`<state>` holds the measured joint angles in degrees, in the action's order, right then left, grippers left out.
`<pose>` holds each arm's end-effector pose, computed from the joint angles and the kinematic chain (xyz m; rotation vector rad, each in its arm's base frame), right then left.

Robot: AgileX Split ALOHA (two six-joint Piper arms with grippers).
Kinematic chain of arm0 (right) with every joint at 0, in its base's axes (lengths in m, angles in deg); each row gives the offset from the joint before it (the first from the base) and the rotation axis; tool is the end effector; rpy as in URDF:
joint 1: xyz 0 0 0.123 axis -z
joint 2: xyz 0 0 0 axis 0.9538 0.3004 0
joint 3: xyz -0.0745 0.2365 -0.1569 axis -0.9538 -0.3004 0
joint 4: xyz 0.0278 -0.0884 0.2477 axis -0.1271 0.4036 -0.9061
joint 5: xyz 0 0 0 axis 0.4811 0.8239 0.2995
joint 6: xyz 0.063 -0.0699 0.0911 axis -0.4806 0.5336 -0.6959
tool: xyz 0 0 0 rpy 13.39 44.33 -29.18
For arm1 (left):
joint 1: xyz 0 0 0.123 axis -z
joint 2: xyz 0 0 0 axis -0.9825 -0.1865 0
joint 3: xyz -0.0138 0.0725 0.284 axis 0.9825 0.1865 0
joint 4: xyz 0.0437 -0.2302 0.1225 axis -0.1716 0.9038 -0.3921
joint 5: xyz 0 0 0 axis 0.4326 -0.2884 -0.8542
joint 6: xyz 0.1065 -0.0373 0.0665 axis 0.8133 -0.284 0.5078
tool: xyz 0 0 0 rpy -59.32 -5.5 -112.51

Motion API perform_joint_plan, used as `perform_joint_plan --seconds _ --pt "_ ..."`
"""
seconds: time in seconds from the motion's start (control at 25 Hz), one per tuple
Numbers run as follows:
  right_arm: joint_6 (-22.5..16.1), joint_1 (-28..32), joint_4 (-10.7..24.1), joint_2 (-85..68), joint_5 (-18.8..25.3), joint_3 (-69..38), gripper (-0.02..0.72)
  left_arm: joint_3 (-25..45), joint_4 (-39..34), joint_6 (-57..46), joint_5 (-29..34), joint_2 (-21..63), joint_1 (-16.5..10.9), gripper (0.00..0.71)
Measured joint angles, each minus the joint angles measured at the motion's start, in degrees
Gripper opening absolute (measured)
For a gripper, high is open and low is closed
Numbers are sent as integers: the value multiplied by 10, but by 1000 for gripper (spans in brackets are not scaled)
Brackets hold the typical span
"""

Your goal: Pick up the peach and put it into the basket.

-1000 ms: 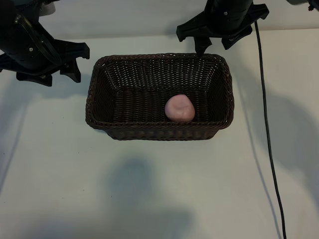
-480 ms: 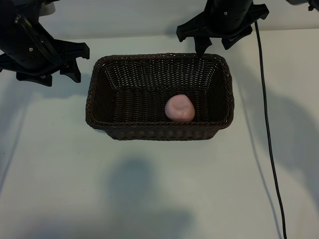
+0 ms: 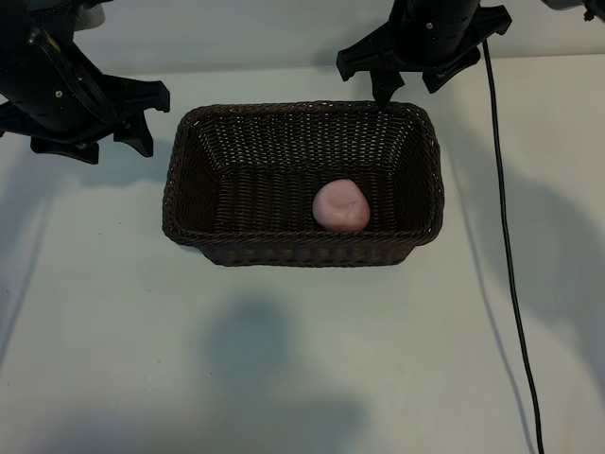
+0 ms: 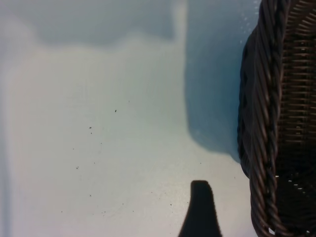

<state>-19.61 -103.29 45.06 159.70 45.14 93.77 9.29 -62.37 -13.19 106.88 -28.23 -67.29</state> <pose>0.4164 0.2479 0.2487 -0.5505 2.7709 0.1579 0.3687 -0.0891 0.2418 -0.0662 2.7726 -0.2405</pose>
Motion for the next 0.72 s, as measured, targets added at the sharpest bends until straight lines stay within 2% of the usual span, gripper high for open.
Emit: perform_joint_plan --seconds 0.72 --pt "0 0 0 0 0 0 555 0 0 0 0 0 0 531"
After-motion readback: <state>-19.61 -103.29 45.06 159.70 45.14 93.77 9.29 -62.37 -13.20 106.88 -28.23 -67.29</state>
